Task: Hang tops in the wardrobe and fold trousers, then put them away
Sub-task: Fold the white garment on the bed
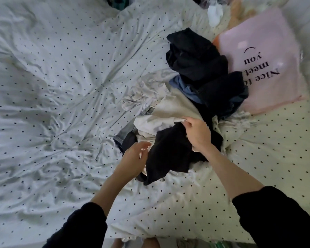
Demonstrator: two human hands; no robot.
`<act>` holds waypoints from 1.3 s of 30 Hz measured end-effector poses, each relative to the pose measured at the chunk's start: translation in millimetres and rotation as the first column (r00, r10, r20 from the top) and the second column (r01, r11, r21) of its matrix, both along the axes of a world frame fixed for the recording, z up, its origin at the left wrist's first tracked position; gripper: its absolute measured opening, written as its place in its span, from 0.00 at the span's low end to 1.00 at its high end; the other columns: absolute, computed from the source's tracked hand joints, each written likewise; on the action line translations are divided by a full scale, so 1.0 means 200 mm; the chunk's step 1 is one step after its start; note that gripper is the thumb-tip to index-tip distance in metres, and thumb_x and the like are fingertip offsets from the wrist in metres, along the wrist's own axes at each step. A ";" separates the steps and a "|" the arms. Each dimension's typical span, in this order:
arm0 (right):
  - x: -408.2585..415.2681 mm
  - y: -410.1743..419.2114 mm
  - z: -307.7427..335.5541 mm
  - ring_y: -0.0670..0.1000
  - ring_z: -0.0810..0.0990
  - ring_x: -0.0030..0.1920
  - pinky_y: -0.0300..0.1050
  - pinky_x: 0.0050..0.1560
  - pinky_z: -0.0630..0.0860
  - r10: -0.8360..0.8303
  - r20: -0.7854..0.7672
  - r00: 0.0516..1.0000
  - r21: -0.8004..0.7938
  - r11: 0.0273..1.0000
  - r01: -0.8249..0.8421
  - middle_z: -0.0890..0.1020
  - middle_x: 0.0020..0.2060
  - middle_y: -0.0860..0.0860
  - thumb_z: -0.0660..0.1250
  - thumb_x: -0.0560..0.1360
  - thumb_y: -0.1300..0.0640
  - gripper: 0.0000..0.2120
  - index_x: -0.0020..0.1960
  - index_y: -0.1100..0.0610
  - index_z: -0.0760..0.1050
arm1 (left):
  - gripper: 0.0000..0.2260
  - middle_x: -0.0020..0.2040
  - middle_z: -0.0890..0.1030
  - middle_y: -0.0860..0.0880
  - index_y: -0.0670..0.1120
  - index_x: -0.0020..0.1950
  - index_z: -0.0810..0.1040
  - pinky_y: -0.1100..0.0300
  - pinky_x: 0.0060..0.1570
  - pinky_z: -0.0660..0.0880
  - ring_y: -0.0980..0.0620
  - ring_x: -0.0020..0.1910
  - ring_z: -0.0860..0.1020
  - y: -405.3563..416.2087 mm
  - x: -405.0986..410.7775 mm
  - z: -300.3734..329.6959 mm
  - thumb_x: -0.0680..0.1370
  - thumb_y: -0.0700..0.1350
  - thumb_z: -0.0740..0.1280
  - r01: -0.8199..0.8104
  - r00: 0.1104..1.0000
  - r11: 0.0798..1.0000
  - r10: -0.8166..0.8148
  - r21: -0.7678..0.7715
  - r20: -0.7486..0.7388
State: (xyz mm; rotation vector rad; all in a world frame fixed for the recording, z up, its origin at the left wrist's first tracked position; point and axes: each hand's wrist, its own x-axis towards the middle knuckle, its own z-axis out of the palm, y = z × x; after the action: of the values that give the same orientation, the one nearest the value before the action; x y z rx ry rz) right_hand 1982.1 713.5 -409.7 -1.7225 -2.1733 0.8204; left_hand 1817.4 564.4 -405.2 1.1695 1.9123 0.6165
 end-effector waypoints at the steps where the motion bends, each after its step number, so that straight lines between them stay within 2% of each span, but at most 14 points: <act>1: 0.00 0.02 0.06 0.53 0.77 0.37 0.47 0.40 0.70 0.004 -0.056 0.998 0.026 1.000 -0.003 0.80 0.34 0.52 0.60 0.79 0.55 0.11 0.53 0.54 0.81 | 0.14 0.61 0.76 0.50 0.48 0.64 0.74 0.66 0.53 0.67 0.58 0.52 0.73 0.03 0.00 0.03 0.80 0.41 0.58 -0.007 1.000 0.999 0.008 0.037 -0.012; 2: -0.02 0.04 0.14 0.49 0.72 0.31 0.46 0.36 0.66 0.003 -0.133 0.991 0.050 0.999 0.004 0.74 0.27 0.48 0.62 0.79 0.56 0.12 0.41 0.53 0.81 | 0.14 0.61 0.76 0.50 0.48 0.64 0.74 0.65 0.54 0.68 0.56 0.54 0.74 0.06 0.00 0.07 0.80 0.41 0.58 -0.024 1.000 0.997 0.026 0.080 -0.018; 4: -0.06 0.10 0.36 0.44 0.63 0.25 0.43 0.32 0.61 0.000 -0.309 0.951 0.082 0.996 0.026 0.65 0.21 0.45 0.63 0.78 0.58 0.22 0.27 0.48 0.64 | 0.13 0.59 0.75 0.52 0.48 0.64 0.74 0.65 0.53 0.68 0.53 0.56 0.75 0.13 -0.01 0.17 0.80 0.42 0.60 -0.071 0.997 0.983 0.075 0.171 -0.018; 8: -0.15 0.22 0.85 0.43 0.58 0.25 0.40 0.30 0.56 0.108 -0.484 0.868 0.182 0.983 -0.021 0.59 0.22 0.45 0.65 0.77 0.57 0.26 0.27 0.51 0.54 | 0.16 0.63 0.72 0.49 0.47 0.67 0.71 0.65 0.57 0.65 0.52 0.62 0.71 0.24 -0.02 0.42 0.79 0.47 0.63 -0.187 0.978 0.914 0.209 0.361 -0.024; 12: -0.23 0.25 1.23 0.42 0.63 0.28 0.37 0.33 0.59 0.196 -0.496 0.846 0.314 0.949 -0.035 0.60 0.25 0.46 0.64 0.78 0.58 0.26 0.27 0.53 0.54 | 0.24 0.67 0.70 0.45 0.44 0.70 0.67 0.60 0.63 0.64 0.50 0.67 0.66 0.30 -0.06 0.72 0.77 0.50 0.67 -0.219 0.943 0.803 0.321 0.555 -0.092; 15: -0.34 0.22 1.45 0.46 0.57 0.27 0.43 0.33 0.55 0.220 -0.511 0.831 0.345 0.938 -0.036 0.57 0.23 0.48 0.64 0.78 0.58 0.26 0.27 0.53 0.54 | 0.28 0.67 0.70 0.48 0.47 0.69 0.68 0.49 0.66 0.65 0.50 0.67 0.66 0.32 -0.08 0.93 0.73 0.57 0.69 -0.249 0.933 0.765 0.354 0.595 -0.065; 21: -0.54 0.17 1.82 0.49 0.62 0.20 0.42 0.32 0.57 0.171 -0.630 0.757 0.270 0.963 0.007 0.63 0.16 0.48 0.65 0.77 0.53 0.25 0.25 0.57 0.63 | 0.38 0.69 0.68 0.51 0.51 0.71 0.63 0.46 0.65 0.64 0.49 0.67 0.67 0.36 -0.10 1.27 0.68 0.67 0.67 -0.239 0.905 0.788 0.392 0.567 -0.163; 23: -0.59 0.15 1.88 0.45 0.57 0.19 0.43 0.30 0.54 0.156 -0.615 0.773 0.254 0.967 0.006 0.57 0.15 0.45 0.65 0.77 0.52 0.27 0.24 0.52 0.56 | 0.32 0.65 0.72 0.51 0.50 0.68 0.67 0.47 0.63 0.66 0.49 0.63 0.71 0.37 -0.12 1.34 0.70 0.65 0.66 -0.272 0.909 0.804 0.395 0.530 -0.133; 25: -0.62 0.11 1.93 0.46 0.63 0.20 0.44 0.30 0.60 0.132 -0.606 0.785 0.244 0.969 0.026 0.63 0.15 0.43 0.65 0.77 0.51 0.27 0.22 0.52 0.61 | 0.12 0.47 0.79 0.52 0.49 0.50 0.74 0.51 0.51 0.71 0.46 0.48 0.77 0.34 -0.18 1.41 0.74 0.57 0.65 -0.271 0.898 0.774 0.418 0.572 -0.140; 28: -0.62 0.08 1.94 0.59 0.80 0.39 0.48 0.48 0.76 0.135 -0.526 0.840 0.267 0.964 0.011 0.83 0.35 0.56 0.66 0.76 0.50 0.18 0.35 0.63 0.81 | 0.14 0.28 0.70 0.50 0.48 0.31 0.65 0.56 0.36 0.64 0.44 0.34 0.71 0.28 -0.34 1.48 0.76 0.46 0.63 -0.281 0.870 0.760 0.460 0.585 -0.179; 32: -0.55 0.09 1.88 0.54 0.77 0.35 0.47 0.39 0.71 0.141 -0.272 0.952 0.187 0.978 -0.092 0.79 0.31 0.52 0.70 0.73 0.47 0.17 0.29 0.53 0.75 | 0.06 0.38 0.80 0.45 0.46 0.45 0.81 0.59 0.37 0.66 0.42 0.43 0.78 0.20 -0.62 1.64 0.75 0.42 0.64 -0.260 0.831 0.725 0.505 0.638 -0.234; 34: -0.55 0.08 1.82 0.52 0.79 0.48 0.45 0.48 0.71 0.218 -0.181 0.959 0.119 0.973 -0.198 0.83 0.46 0.51 0.69 0.73 0.46 0.10 0.45 0.53 0.83 | 0.11 0.44 0.83 0.43 0.48 0.50 0.83 0.57 0.39 0.70 0.41 0.48 0.79 0.21 -0.70 1.74 0.74 0.39 0.63 -0.189 0.814 0.730 0.490 0.657 -0.311; 36: -0.59 0.04 1.76 0.50 0.72 0.65 0.40 0.59 0.66 0.333 -0.136 0.933 0.086 0.942 -0.323 0.74 0.66 0.50 0.70 0.73 0.47 0.24 0.66 0.56 0.74 | 0.14 0.47 0.83 0.42 0.49 0.51 0.84 0.54 0.45 0.75 0.40 0.49 0.79 0.22 -0.74 1.82 0.74 0.37 0.62 -0.099 0.806 0.751 0.445 0.653 -0.390; 39: -0.67 -0.05 1.69 0.48 0.66 0.70 0.38 0.62 0.63 0.474 -0.180 0.862 0.010 0.877 -0.481 0.66 0.72 0.48 0.70 0.71 0.42 0.36 0.74 0.53 0.63 | 0.14 0.49 0.84 0.42 0.50 0.50 0.84 0.52 0.50 0.75 0.40 0.51 0.79 0.22 -0.76 1.89 0.74 0.37 0.61 -0.013 0.788 0.743 0.420 0.670 -0.451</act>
State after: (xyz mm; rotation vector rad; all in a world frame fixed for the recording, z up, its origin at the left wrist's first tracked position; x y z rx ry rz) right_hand 1847.8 703.5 -72.0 -1.0687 -2.5026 1.0838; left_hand 1665.6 609.0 -28.0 1.7111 2.4917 1.2396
